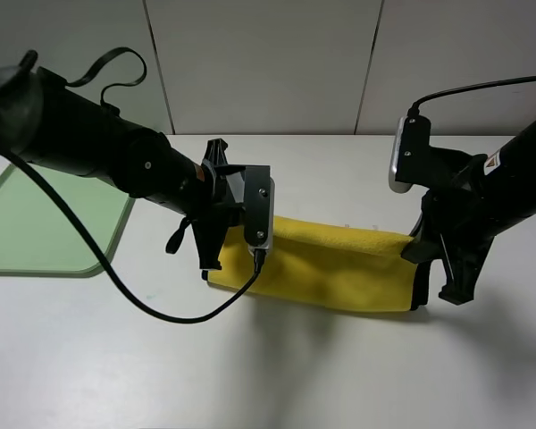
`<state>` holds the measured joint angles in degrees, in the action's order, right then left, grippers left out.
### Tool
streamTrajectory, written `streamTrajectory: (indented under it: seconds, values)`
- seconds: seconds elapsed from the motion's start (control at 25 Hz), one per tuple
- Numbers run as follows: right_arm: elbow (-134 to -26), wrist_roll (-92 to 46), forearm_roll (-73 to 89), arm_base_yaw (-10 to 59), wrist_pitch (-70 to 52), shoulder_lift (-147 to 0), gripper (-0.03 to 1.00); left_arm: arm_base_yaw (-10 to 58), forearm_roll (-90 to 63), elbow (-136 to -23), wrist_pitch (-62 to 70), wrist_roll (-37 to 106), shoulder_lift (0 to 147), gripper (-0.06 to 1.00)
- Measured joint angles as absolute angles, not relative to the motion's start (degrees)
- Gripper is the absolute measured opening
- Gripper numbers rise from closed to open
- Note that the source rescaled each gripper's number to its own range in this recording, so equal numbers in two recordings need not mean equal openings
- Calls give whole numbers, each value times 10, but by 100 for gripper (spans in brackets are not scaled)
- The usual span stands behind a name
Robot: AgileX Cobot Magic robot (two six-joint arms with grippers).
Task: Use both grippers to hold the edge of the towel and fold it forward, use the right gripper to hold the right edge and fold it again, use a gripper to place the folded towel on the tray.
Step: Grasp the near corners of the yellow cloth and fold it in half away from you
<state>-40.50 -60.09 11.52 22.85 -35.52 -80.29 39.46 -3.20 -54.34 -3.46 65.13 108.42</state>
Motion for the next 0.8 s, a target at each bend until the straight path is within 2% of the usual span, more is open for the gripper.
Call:
streamTrajectory:
  seconds: [0.48,0.6,0.68,0.72,0.8]
  values:
    - [-405,-601,81,229,-303,-858,0,395,-31,-543,-118,651,1125,0]
    - [-405,-601,81,229,-301,-860,3,395,-31,-543,-118,651,1125,4]
    - [-405,-601,80,229,-298,-861,17,395,-31,-543,-118,651,1125,15]
    - [-405,-600,80,229,-298,-861,34,395,-31,-543,-121,651,1125,26]
    - [-405,-583,78,229,-292,-861,74,395,-30,-543,-141,648,1125,57]
